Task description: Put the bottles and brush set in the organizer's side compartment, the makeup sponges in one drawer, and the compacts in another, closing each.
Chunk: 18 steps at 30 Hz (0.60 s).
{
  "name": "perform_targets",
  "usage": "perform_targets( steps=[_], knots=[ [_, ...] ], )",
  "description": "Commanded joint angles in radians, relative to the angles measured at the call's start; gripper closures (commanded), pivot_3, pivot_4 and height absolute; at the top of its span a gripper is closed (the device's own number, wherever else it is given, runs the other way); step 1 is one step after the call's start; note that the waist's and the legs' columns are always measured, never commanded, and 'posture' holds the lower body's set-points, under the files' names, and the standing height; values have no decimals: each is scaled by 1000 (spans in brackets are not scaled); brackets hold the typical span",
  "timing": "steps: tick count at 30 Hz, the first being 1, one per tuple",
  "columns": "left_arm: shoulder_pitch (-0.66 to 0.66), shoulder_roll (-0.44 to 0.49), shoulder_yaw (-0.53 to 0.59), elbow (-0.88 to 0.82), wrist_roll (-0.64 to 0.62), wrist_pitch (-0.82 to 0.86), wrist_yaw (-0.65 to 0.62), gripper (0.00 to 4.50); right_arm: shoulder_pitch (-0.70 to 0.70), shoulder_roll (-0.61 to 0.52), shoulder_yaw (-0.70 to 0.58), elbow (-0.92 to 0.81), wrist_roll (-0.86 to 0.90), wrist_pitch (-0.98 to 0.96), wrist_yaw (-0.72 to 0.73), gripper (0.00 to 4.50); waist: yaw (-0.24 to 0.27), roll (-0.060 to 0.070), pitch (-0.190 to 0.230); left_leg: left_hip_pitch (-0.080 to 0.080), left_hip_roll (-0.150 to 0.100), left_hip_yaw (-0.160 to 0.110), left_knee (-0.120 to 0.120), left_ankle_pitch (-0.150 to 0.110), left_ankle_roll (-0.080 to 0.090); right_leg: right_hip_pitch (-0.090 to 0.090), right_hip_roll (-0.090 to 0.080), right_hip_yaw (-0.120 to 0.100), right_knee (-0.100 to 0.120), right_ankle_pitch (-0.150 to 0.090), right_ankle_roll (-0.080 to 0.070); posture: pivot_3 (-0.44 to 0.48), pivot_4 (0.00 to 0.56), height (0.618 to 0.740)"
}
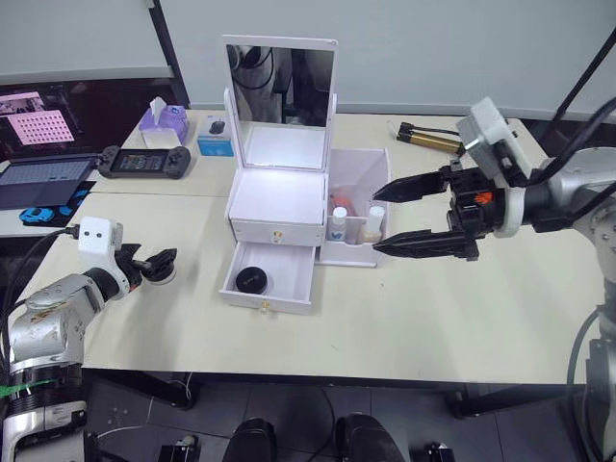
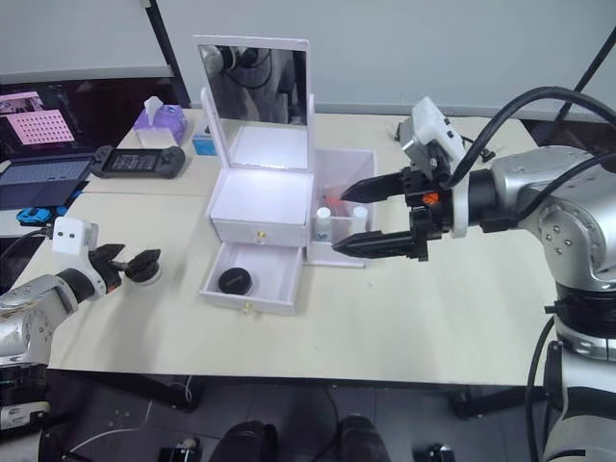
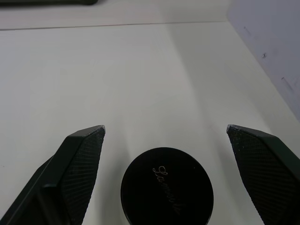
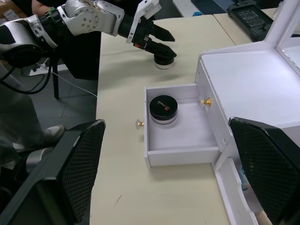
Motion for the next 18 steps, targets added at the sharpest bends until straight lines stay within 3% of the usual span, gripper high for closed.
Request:
perform_targets(
  steps=[1, 11, 14, 17, 18],
  knots=[
    [-5, 2, -21, -8, 6, -25, -22, 27, -7, -22, -34, -15, 16, 7, -25, 0, 0, 0, 0, 0, 0, 0, 0, 0, 0, 0, 0, 0, 0, 0, 0, 0, 150, 725],
    [21, -36, -63, 32, 64, -96, 17, 27, -2, -46, -33, -10, 30, -17, -41, 0, 3, 0, 0, 0, 0, 0, 0, 0, 0, 0, 0, 0, 0, 0, 0, 0, 150, 725],
    [38, -37, -75, 35, 80, -105, 22, 619, 0, -50, -32, -11, 28, -24, -38, 0, 3, 0, 0, -1, 0, 0, 1, 0, 0, 0, 0, 0, 0, 0, 0, 0, 150, 725],
    [42, -39, -69, 43, 88, -123, 32, 1560, 2, -56, -34, -7, 28, -30, -36, 0, 3, 0, 0, -1, 0, 0, 1, 0, 0, 0, 0, 0, 0, 0, 0, 0, 150, 725],
    [39, -37, -65, 46, 88, -131, 34, 1576, 4, -57, -34, -6, 27, -32, -36, 0, 2, 0, 0, -1, 0, 0, 1, 0, 0, 0, 0, 0, 0, 0, 0, 0, 150, 725]
  ],
)
